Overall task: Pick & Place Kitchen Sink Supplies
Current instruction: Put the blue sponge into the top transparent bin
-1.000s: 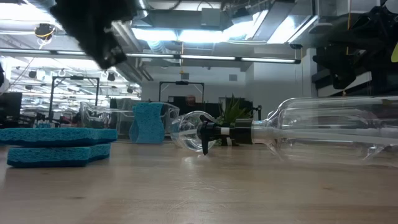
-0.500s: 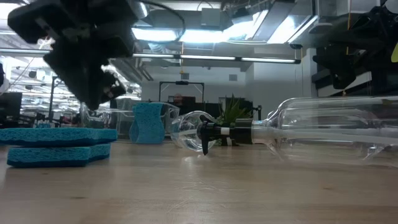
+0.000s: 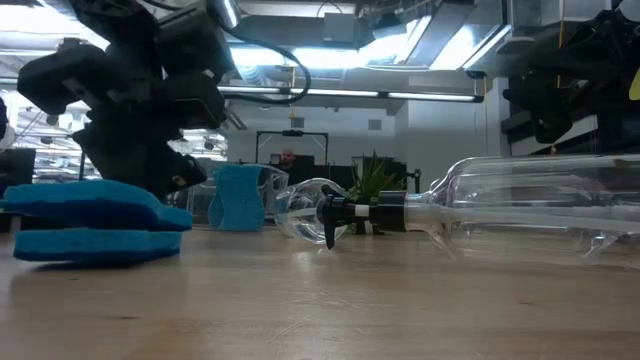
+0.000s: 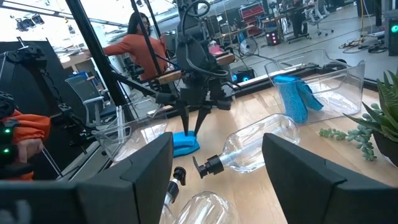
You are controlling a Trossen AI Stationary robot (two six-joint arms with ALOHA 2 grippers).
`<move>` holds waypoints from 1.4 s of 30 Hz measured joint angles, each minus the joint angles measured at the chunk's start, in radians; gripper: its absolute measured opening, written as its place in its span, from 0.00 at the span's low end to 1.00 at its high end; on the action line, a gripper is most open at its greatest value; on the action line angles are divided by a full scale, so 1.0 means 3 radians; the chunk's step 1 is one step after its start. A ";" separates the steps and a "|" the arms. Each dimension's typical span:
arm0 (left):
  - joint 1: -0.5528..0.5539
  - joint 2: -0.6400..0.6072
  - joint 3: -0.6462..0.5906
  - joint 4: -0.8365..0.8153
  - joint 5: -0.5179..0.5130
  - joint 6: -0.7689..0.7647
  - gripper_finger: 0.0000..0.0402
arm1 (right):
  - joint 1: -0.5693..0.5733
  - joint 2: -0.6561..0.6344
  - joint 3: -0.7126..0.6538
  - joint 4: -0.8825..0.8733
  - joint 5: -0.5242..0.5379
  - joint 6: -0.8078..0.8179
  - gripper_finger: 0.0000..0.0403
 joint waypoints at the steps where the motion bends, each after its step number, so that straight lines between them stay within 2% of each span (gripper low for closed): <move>1: 0.0000 0.0000 0.0000 0.0012 0.0004 -0.0005 0.23 | 0.0000 0.0001 0.0000 0.0000 0.0000 -0.0001 0.61; 7: 0.0000 -0.0020 0.0000 0.0029 -0.0024 -0.0058 0.19 | 0.0000 0.0001 0.0000 0.0000 -0.0001 0.0000 0.61; 13: 0.0000 -0.0020 0.0000 0.0029 -0.0072 -0.0066 0.02 | 0.0001 0.0001 0.0001 0.0000 0.0000 0.0000 0.61; 18: 0.0000 -0.0020 0.0000 0.0042 -0.0156 -0.0143 0.00 | 0.0001 0.0001 0.0000 -0.0001 0.0000 0.0000 0.61; 31: -0.0062 -0.0041 0.0001 0.0031 -0.0207 -0.0355 0.02 | 0.0001 0.0001 0.0000 -0.0001 0.0000 0.0000 0.61; 42: -0.0058 -0.0041 0.0001 0.0051 -0.0206 -0.0381 0.18 | 0.0000 0.0000 0.0000 0.0000 0.0000 0.0000 0.61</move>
